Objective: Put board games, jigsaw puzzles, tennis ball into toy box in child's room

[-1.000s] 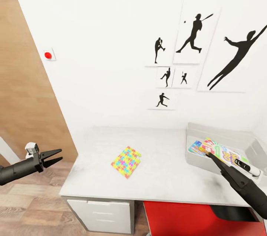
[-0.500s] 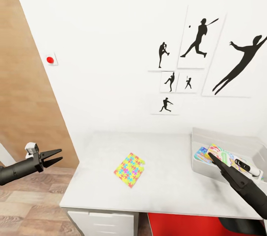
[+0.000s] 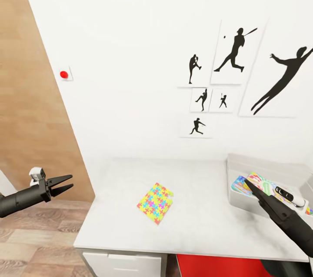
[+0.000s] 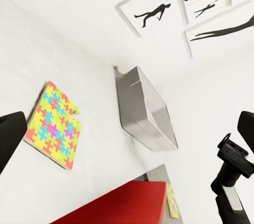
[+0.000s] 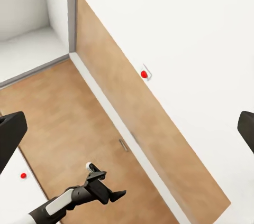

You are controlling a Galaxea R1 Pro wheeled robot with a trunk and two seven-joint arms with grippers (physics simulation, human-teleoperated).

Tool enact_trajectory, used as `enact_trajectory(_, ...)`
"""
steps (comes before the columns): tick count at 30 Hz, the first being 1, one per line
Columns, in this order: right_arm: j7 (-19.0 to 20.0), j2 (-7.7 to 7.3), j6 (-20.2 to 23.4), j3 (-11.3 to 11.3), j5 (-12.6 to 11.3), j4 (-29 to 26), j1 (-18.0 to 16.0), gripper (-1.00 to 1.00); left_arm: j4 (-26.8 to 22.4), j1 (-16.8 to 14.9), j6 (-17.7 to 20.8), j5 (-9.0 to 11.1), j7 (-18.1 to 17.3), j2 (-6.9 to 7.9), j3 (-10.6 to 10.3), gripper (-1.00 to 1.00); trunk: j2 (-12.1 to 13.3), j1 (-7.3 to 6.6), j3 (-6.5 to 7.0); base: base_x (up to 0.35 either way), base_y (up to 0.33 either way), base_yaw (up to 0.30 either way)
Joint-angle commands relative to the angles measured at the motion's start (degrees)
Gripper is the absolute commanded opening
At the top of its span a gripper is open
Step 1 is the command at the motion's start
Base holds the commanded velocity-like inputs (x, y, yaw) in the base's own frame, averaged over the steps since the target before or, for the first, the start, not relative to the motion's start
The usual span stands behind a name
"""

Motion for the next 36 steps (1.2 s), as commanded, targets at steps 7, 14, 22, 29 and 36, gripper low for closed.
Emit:
enact_trajectory(7,0.16,-0.01,0.6,-0.03,0.06,-0.01,-0.07,1.0,0.01,-0.04,0.25,-0.04,-0.17,0.0,0.02,1.0,-0.12,0.04,0.54,0.016,0.045,0.0)
enact_trajectory(14,0.1,-0.02,0.6,-0.03,0.12,-0.01,-0.07,1.0,0.01,0.0,0.25,-0.04,-0.17,-0.01,0.02,1.0,-0.12,0.04,0.85,0.032,0.059,0.0)
enact_trajectory(22,-0.31,0.04,0.56,0.04,0.28,-0.01,-0.05,1.0,0.01,0.02,0.25,-0.04,-0.17,-0.01,0.02,1.0,-0.12,0.04,0.88,0.003,0.006,0.0)
enact_trajectory(29,-1.47,0.55,0.44,0.6,0.54,-0.41,-0.07,1.0,0.01,0.02,0.25,0.0,-0.17,-0.01,0.02,1.0,-0.12,0.04,0.88,0.0,0.0,0.0)
enact_trajectory(36,-12.29,0.65,1.58,5.02,2.04,-0.69,-0.13,1.0,0.01,0.02,0.25,-0.01,-0.17,-0.01,0.02,1.0,-0.12,0.04,0.88,0.0,0.0,0.0)
